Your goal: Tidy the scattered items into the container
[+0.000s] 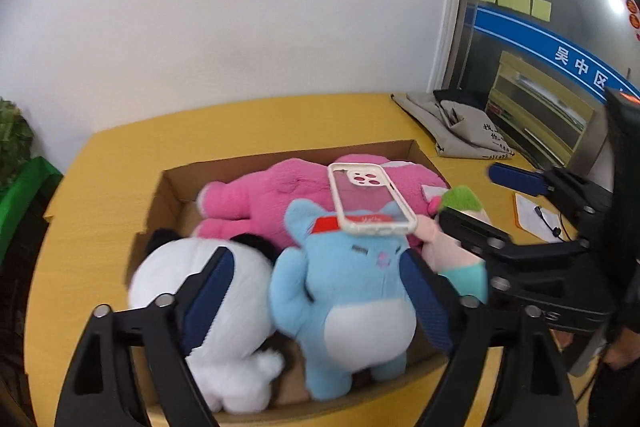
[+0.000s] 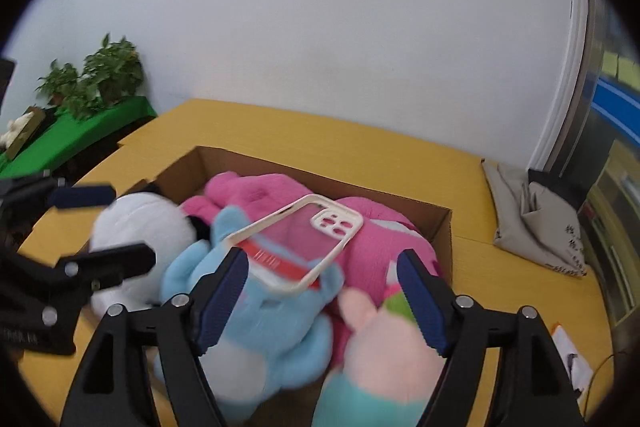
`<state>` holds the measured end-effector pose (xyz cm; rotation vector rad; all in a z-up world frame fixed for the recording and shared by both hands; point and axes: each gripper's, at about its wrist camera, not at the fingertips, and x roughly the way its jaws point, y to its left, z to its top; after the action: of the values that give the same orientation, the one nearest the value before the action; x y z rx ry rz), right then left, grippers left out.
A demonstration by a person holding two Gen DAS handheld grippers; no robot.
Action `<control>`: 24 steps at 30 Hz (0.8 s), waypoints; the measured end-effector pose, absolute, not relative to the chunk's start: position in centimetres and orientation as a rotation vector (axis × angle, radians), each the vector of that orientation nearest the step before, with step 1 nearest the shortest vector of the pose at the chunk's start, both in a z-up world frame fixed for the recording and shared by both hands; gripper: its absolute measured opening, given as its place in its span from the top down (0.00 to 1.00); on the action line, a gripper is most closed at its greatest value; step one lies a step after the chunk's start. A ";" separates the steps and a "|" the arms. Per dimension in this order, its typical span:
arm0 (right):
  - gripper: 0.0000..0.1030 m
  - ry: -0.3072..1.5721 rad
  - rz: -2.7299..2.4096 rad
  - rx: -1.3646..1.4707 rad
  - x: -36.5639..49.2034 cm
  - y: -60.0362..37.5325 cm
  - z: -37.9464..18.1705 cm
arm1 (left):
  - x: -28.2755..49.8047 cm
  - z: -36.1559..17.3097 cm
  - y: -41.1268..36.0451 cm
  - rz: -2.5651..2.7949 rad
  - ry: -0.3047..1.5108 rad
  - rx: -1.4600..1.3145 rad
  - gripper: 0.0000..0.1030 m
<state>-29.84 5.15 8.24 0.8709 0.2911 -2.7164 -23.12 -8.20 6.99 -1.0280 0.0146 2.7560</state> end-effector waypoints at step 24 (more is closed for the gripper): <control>0.24 0.185 -2.850 0.844 -7.8 4.5 6.5 | -2.0 5.6 -8.2 2.908 -0.085 -0.894 0.01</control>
<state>-7.78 4.50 6.54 0.8442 0.1852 -2.8501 -2.02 -8.18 5.59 -0.8940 -0.0848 2.9075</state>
